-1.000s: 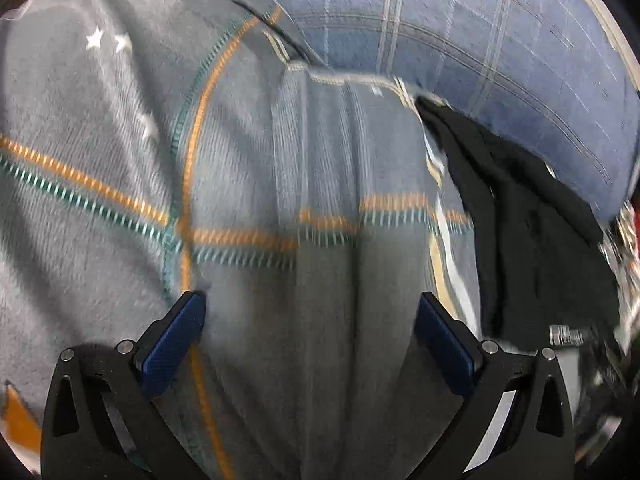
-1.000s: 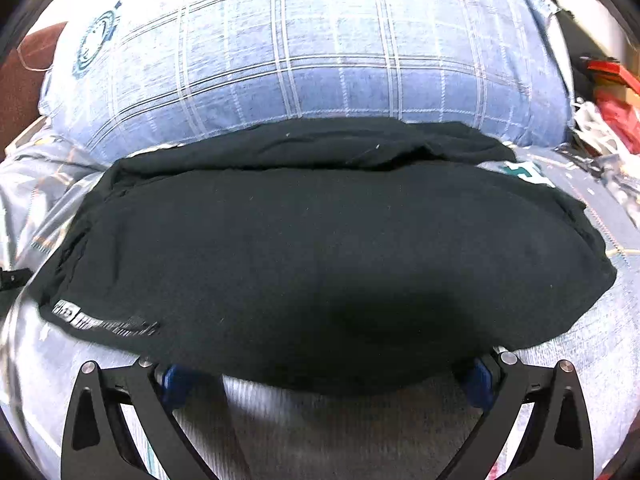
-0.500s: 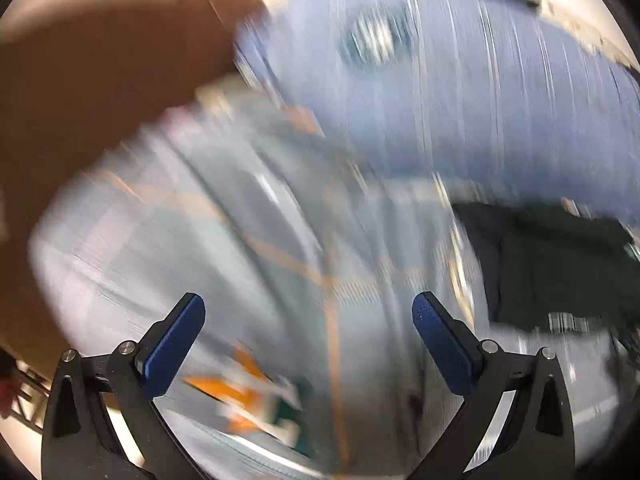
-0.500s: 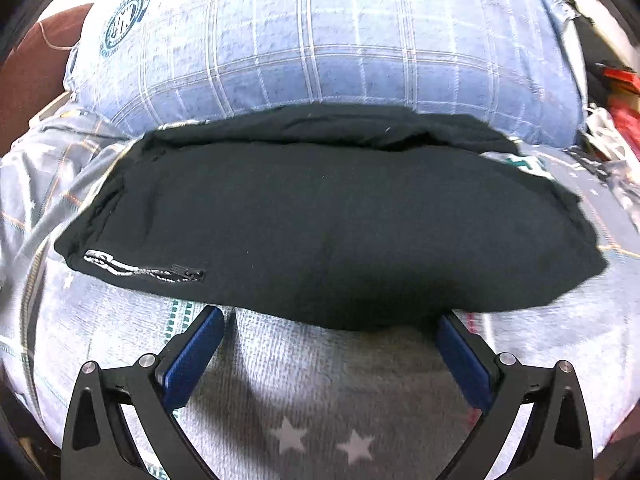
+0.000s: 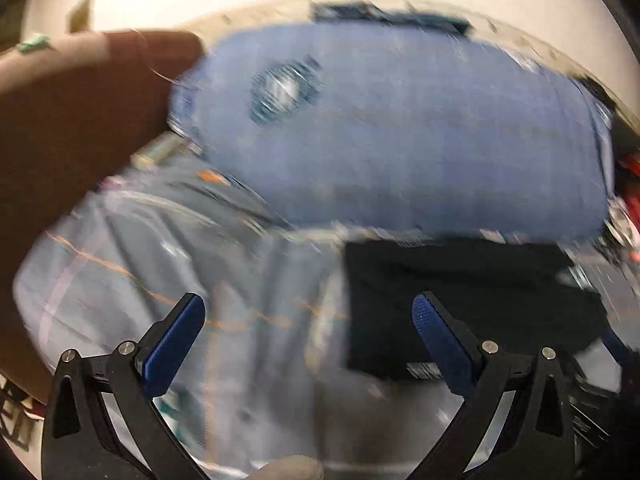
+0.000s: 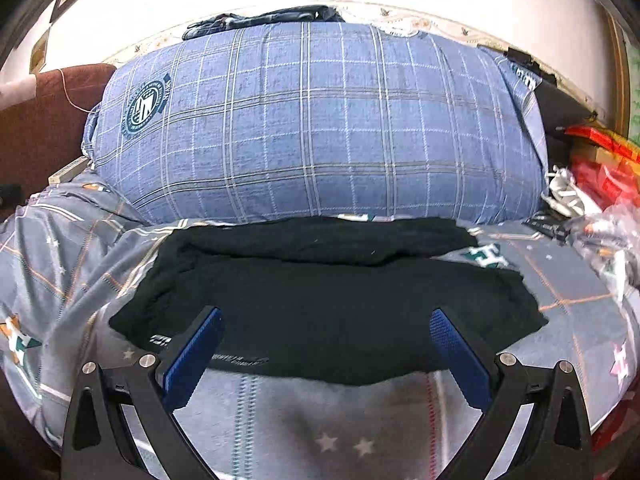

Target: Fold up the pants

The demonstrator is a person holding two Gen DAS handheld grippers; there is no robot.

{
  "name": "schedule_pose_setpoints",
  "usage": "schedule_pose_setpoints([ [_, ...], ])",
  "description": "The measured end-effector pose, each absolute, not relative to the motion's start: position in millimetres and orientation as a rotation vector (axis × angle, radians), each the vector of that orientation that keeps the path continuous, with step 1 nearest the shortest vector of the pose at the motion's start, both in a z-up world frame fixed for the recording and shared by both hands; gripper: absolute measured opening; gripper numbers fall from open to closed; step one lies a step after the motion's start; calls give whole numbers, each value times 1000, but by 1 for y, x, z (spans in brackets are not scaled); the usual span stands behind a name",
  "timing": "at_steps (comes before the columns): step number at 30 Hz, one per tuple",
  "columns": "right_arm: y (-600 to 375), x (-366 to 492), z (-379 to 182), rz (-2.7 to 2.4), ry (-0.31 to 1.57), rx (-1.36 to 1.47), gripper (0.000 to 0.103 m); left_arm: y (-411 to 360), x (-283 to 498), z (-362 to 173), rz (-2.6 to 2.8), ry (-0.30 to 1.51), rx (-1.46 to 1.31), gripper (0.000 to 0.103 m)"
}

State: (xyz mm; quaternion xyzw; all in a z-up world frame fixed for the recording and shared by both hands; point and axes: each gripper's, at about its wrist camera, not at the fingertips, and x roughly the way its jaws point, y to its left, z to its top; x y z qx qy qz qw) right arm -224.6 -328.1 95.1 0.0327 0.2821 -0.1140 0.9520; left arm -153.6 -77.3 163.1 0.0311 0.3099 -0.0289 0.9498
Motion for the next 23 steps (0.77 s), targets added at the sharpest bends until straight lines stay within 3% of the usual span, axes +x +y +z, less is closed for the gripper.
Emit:
schedule_pose_setpoints([
  [6,-317,-234,80,-237,606,38,103,-125,-165,117,-209,786,125,103],
  [23,-324,-231,67,-245,659,73,103,-139,-173,94,-229,841,154,103],
])
